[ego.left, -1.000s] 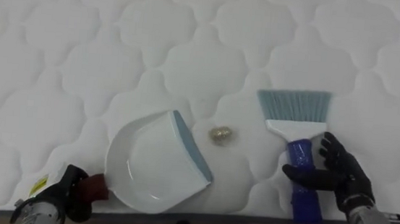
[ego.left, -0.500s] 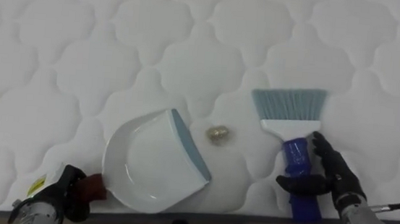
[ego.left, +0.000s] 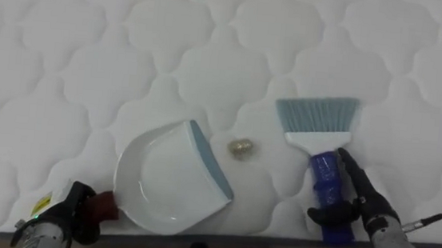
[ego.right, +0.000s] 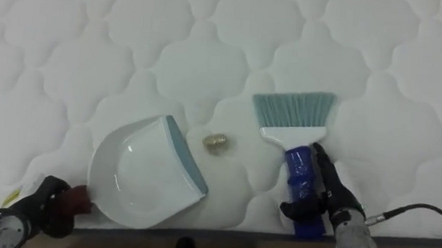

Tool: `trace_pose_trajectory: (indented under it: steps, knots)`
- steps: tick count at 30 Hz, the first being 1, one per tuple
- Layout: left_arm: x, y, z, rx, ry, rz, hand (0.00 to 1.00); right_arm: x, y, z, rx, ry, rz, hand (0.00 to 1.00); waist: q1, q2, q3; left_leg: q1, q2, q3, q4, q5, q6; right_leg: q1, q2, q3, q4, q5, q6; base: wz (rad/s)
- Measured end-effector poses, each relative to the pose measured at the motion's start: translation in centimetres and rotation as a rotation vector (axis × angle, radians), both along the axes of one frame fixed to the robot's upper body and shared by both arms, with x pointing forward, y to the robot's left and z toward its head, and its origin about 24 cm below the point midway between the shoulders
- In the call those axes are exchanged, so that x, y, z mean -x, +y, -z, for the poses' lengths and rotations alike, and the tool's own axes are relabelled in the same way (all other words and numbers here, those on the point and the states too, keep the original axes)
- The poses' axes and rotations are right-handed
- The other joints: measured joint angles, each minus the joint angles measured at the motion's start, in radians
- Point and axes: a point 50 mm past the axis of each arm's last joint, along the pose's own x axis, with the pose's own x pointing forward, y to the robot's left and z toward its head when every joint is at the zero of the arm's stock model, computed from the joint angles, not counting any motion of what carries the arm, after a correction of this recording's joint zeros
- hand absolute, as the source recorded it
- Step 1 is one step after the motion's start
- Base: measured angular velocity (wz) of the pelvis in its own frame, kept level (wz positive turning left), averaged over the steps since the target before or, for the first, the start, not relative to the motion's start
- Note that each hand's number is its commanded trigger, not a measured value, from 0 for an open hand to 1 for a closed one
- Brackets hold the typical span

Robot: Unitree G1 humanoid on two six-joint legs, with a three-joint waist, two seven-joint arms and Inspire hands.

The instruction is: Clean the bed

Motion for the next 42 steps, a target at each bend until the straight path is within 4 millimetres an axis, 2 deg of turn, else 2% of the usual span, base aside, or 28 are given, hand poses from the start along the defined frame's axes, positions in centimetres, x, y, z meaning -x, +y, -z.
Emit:
trace_pose_trajectory:
  steps: [6, 12, 25, 32, 38, 40, 42]
  knots:
    - [0.3, -0.2, 0.2, 0.004, 0.014, -0.006, 1.00, -0.4, -1.3, -0.7, 0.100, -0.056, 0.077, 1.00, 0.004, 0.003, -0.0028, 0.001, 0.002, -0.008, -0.002, -0.002, -0.003, 0.017, 0.007, -0.002, -0.014, 0.002, 0.000, 0.03]
    - [0.2, -0.6, 0.4, 0.003, 0.026, -0.003, 1.00, -0.1, -1.7, -0.6, 0.222, -0.062, 0.083, 1.00, 0.009, 0.012, -0.0035, 0.004, 0.000, -0.011, -0.007, -0.001, -0.004, 0.022, 0.007, -0.003, -0.016, 0.002, 0.000, 0.01]
    - [-0.6, -0.7, 0.1, -0.004, 0.014, -0.001, 1.00, 0.8, -1.7, 0.5, 0.248, -0.006, 0.115, 1.00, 0.014, 0.011, -0.0015, 0.000, -0.001, -0.004, -0.014, 0.000, -0.005, 0.009, 0.006, 0.005, -0.009, 0.002, 0.000, -0.01]
    - [-1.1, -0.5, -0.4, -0.013, -0.010, 0.007, 1.00, 0.8, -1.9, 0.4, 0.282, -0.006, 0.100, 1.00, 0.010, -0.017, -0.0006, -0.015, -0.017, -0.001, -0.006, 0.001, -0.004, -0.036, -0.028, 0.000, 0.058, -0.022, 0.003, 0.02]
    - [-2.2, 0.3, -1.5, -0.043, -0.042, 0.014, 1.00, -0.1, -2.3, 0.1, 0.316, 0.017, 0.080, 1.00, 0.005, -0.052, 0.0082, -0.016, -0.023, 0.003, 0.006, 0.003, 0.003, -0.042, -0.039, 0.012, 0.078, -0.026, 0.006, 0.00]
    - [-2.5, 0.5, -1.7, -0.051, -0.050, 0.017, 1.00, -0.3, -3.2, -0.3, 0.365, 0.027, 0.068, 1.00, 0.006, -0.061, 0.0084, -0.017, -0.025, 0.004, 0.005, 0.004, 0.007, -0.046, -0.039, 0.016, 0.085, -0.026, 0.007, -0.02]
    - [-2.9, 0.9, -2.1, -0.083, -0.057, 0.034, 1.00, -0.4, -5.3, -1.3, 0.507, 0.050, 0.013, 1.00, 0.024, -0.072, 0.0111, -0.019, -0.023, 0.020, 0.011, 0.004, 0.012, -0.057, -0.040, 0.020, 0.093, -0.026, 0.008, -0.16]
